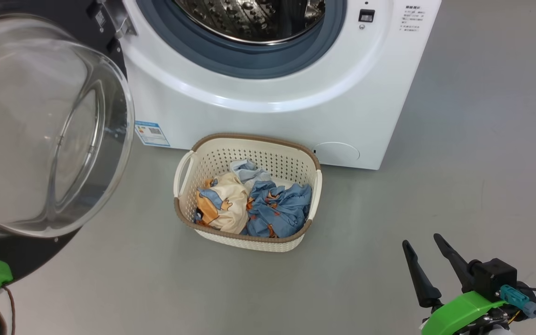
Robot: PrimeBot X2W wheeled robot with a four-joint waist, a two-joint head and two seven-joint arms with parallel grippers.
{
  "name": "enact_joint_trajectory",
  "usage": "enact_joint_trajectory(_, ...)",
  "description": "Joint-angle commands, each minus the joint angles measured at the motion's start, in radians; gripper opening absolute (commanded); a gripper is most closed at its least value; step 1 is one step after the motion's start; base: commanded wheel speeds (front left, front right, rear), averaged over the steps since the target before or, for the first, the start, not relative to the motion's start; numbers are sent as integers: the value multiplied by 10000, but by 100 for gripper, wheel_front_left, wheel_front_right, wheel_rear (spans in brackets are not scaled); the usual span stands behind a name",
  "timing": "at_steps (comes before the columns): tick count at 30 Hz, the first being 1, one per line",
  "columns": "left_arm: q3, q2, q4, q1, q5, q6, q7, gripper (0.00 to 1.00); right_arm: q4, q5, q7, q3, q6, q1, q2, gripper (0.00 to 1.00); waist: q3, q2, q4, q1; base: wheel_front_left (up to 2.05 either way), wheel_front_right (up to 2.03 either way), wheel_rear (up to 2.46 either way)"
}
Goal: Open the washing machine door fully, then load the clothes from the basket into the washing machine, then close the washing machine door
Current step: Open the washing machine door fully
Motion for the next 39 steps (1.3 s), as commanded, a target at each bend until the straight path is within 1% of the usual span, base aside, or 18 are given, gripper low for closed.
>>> enact_joint_trajectory(1,387,446,-488,-193,225,-66,-61,0,-178,128,-120,222,98,-239,0,100,-85,0,-6,0,0,0,0)
enact_joint_trajectory(4,393,334,-752,-49,344,-155,-61,0,-171,133,-120,226,98,-212,35,100,-154,0,-25,0,0,0,0)
enact_joint_trajectory(7,342,201,-1250,200,561,-374,-61,0,-171,207,-120,187,98,-160,106,100,-251,0,-65,0,0,0,0)
enact_joint_trajectory(14,171,-126,-2370,676,999,-715,-61,0,-179,253,-120,184,98,16,117,100,-509,0,-182,0,0,0,0)
enact_joint_trajectory(20,-204,-498,-3394,1157,1311,-1146,-61,0,-190,281,-120,176,98,97,224,100,-711,0,-365,0,0,0,0)
enact_joint_trajectory(27,-873,-1056,-4176,1930,1546,-1405,-61,0,-298,265,-120,290,98,142,287,100,-917,0,-736,0,0,0,0)
enact_joint_trajectory(28,-996,-1100,-4252,2039,1551,-1458,-61,18,-333,259,-120,299,98,142,292,100,-926,0,-803,0,0,0,0)
enact_joint_trajectory(29,-1145,-1137,-4341,2140,1555,-1517,-61,50,-376,253,-120,311,98,137,296,100,-921,0,-871,0,0,0,0)
enact_joint_trajectory(30,-1263,-1168,-4432,2238,1584,-1554,-61,100,-421,241,-120,327,98,127,294,100,-916,0,-940,0,0,0,0)
enact_joint_trajectory(39,-1857,-1331,-4633,3054,1524,-1736,-61,100,-953,131,-120,405,98,92,361,100,-1024,0,-1763,0,0,0,0)
